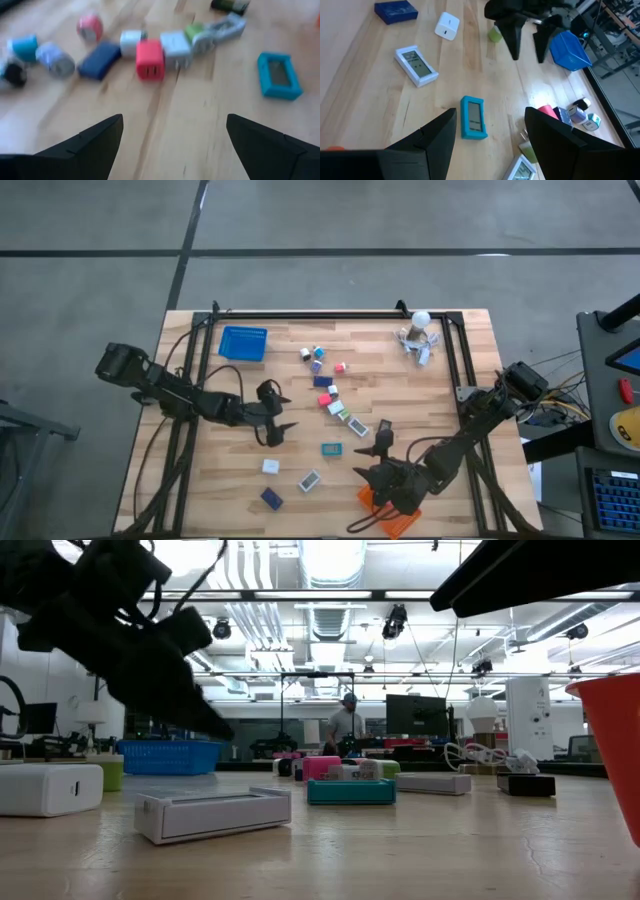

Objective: Pick & Place Office items
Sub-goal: Put the left green charger adapter into the orange bin

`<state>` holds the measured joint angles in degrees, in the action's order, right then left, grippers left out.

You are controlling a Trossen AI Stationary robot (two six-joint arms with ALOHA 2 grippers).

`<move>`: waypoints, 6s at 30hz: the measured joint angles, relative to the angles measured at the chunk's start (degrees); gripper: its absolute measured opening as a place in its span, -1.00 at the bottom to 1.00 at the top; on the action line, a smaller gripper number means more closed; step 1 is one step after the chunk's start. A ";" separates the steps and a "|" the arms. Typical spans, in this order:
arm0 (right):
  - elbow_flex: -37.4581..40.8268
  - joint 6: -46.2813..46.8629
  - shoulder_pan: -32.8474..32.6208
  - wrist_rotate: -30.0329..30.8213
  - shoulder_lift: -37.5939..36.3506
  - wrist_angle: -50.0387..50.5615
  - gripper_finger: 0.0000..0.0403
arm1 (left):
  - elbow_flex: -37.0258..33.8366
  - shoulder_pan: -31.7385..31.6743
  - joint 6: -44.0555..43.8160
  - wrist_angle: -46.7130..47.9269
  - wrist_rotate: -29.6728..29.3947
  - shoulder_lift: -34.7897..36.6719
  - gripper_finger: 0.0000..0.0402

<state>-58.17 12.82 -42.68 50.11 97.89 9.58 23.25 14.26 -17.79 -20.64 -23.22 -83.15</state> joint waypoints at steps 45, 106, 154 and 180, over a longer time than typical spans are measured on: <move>0.13 3.57 -0.31 -5.33 0.00 3.58 0.13 | 16.54 10.49 -28.28 61.49 7.19 4.63 0.78; 0.11 3.72 -0.26 -5.60 0.00 3.50 0.13 | 11.88 7.39 -22.13 54.12 9.26 4.74 0.31; 0.13 5.18 -0.17 -6.75 0.00 3.33 0.13 | 12.15 6.66 -17.35 52.16 1.89 5.96 -0.36; 29.53 -20.33 9.89 -21.92 0.48 -81.84 0.13 | -8.92 12.05 23.74 -37.22 -1.73 9.17 -0.36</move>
<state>-28.64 -7.51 -32.79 28.18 98.37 -72.26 14.33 26.31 5.95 -57.87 -24.95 -73.98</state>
